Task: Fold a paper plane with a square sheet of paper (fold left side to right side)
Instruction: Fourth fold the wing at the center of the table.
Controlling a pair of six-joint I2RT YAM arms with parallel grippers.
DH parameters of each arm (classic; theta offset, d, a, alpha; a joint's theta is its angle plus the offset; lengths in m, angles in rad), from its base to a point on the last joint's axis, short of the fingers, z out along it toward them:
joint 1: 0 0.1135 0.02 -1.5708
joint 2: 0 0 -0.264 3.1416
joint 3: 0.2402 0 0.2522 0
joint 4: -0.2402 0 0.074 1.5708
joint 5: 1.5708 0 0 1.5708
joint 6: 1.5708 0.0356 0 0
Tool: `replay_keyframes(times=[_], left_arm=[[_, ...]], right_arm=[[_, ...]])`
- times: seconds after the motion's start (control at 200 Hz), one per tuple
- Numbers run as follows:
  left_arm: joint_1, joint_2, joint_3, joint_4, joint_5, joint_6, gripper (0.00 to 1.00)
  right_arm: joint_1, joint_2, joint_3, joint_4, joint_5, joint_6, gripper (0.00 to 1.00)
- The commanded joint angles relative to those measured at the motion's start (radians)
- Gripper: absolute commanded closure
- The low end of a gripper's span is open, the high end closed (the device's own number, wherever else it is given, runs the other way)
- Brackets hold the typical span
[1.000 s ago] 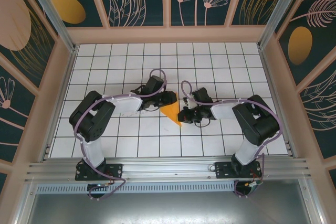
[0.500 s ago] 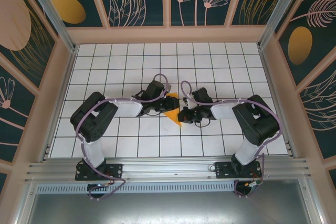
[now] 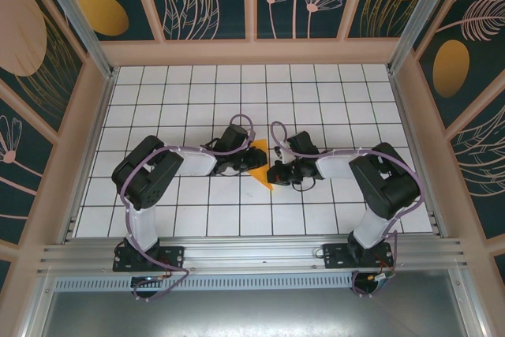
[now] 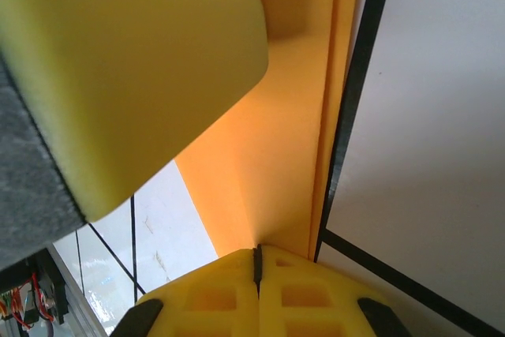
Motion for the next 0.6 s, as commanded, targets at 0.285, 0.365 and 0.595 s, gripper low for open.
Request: replay_keyframes(times=[0.285, 0.365, 0.595], left_arm=[[0.091, 0.066, 0.033, 0.001, -0.053, 0.102, 0.73], [0.106, 0.077, 0.033, -0.003, -0.054, 0.121, 0.73], [0.150, 0.131, 0.144, -0.066, -0.061, 0.184, 0.72]], right_arm=[[0.013, 0.052, -0.036, -0.184, 0.120, -0.047, 1.00], [0.013, 0.050, -0.039, -0.185, 0.120, -0.047, 1.00], [0.015, 0.045, -0.049, -0.186, 0.114, -0.047, 1.00]])
